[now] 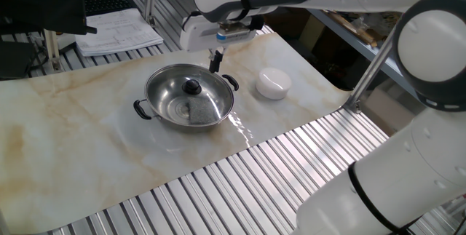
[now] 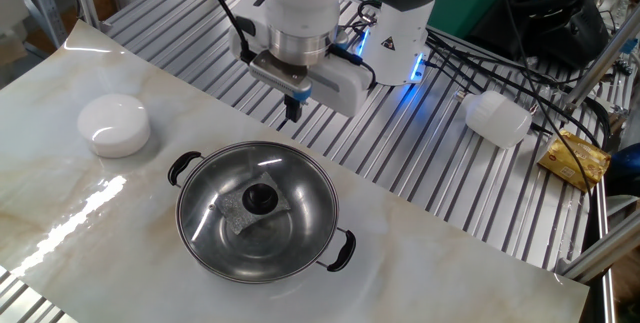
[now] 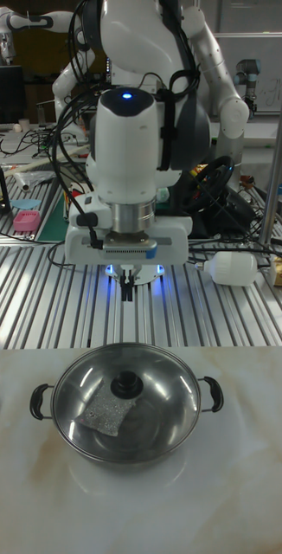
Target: Cover the pot with the lid
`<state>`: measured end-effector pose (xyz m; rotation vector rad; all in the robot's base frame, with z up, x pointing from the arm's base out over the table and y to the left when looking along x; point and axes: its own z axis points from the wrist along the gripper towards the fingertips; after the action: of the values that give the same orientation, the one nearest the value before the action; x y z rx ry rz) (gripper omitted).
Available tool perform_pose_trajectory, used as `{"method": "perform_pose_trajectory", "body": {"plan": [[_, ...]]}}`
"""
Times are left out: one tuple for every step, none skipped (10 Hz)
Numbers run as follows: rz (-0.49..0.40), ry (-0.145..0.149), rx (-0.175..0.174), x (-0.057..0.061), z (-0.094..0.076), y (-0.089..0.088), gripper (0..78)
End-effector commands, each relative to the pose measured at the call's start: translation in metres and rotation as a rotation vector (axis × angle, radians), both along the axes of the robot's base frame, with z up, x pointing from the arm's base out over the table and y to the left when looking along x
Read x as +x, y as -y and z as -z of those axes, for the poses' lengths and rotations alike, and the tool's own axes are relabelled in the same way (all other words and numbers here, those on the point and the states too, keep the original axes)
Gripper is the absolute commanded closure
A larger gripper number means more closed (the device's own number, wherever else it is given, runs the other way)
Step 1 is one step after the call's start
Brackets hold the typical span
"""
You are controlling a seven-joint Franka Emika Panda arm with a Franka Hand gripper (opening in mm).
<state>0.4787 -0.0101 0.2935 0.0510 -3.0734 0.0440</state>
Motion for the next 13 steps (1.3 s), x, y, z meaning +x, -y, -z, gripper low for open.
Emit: {"method": "perform_pose_trajectory", "body": {"plan": [[0.000,0.004,-0.002,0.0003,-0.0012,0.0007,76.4],[0.000,0.006,-0.003,0.0002,-0.0014,0.0008,76.4],[-0.004,0.006,-0.004,0.0002,-0.0014,0.0008,76.4],[-0.012,0.006,-0.005,0.0002,-0.0014,0.0008,76.4],[-0.012,0.006,-0.004,0.0002,-0.0014,0.0008,76.4],[-0.012,0.006,-0.004,0.0002,-0.0014,0.0008,76.4],[-0.011,0.007,-0.005,0.0001,-0.0015,0.0008,76.4],[-0.011,0.007,-0.005,0.0001,-0.0015,0.0008,76.4],[-0.016,0.007,-0.003,0.0001,-0.0015,0.0008,76.4],[-0.029,0.006,-0.002,0.0002,-0.0015,0.0008,76.4],[-0.036,0.007,-0.001,0.0004,-0.0015,0.0008,76.4],[-0.034,0.006,-0.001,0.0009,-0.0011,0.0006,76.4],[-0.035,0.006,-0.001,0.0009,-0.0012,0.0006,76.4]]}}
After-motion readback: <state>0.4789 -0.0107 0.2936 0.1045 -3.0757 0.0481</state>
